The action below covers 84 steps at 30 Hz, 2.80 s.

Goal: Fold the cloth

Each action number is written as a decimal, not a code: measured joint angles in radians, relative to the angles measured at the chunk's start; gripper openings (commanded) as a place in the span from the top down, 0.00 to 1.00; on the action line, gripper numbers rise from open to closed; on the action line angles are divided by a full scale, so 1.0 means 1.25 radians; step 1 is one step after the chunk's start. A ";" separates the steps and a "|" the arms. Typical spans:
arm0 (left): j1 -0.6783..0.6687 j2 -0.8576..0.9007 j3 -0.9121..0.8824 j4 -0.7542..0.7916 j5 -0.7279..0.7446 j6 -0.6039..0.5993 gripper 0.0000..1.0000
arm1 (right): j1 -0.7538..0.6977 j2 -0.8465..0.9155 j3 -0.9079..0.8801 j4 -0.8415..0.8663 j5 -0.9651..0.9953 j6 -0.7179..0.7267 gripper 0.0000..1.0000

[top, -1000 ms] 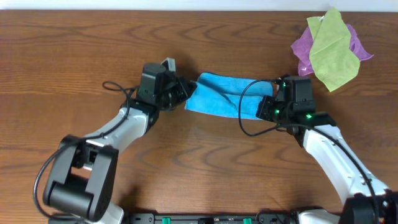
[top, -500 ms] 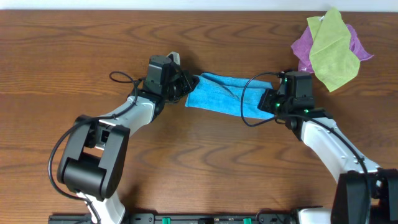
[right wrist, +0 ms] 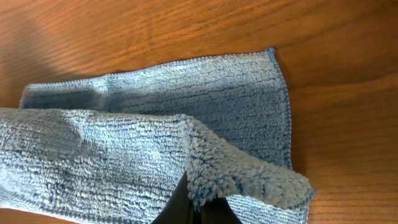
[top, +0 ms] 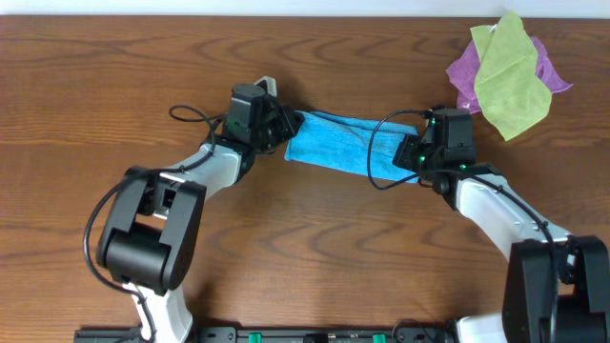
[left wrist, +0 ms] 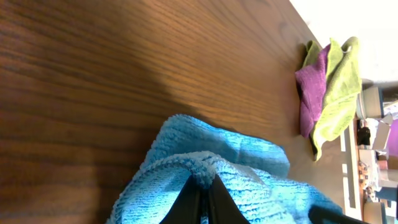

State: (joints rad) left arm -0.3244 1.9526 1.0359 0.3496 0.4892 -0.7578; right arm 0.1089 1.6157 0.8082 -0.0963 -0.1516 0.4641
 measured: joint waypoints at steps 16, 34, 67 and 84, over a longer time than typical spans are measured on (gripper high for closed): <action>-0.015 0.087 0.089 0.005 -0.003 0.020 0.94 | 0.000 0.032 0.000 0.061 0.047 -0.005 0.99; -0.005 0.087 0.090 -0.050 -0.015 0.085 0.76 | 0.000 0.063 0.000 0.054 0.028 -0.025 0.51; 0.045 -0.030 0.099 -0.218 0.146 0.130 0.93 | 0.000 -0.301 0.000 -0.355 -0.007 0.028 0.39; -0.085 -0.030 0.099 -0.208 -0.177 0.147 0.95 | 0.000 -0.290 0.000 -0.473 -0.046 0.161 0.37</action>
State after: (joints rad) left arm -0.4309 1.9148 1.1599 0.0898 0.2676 -0.5743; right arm 0.1089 1.2537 0.8078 -0.6876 -0.2096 0.6655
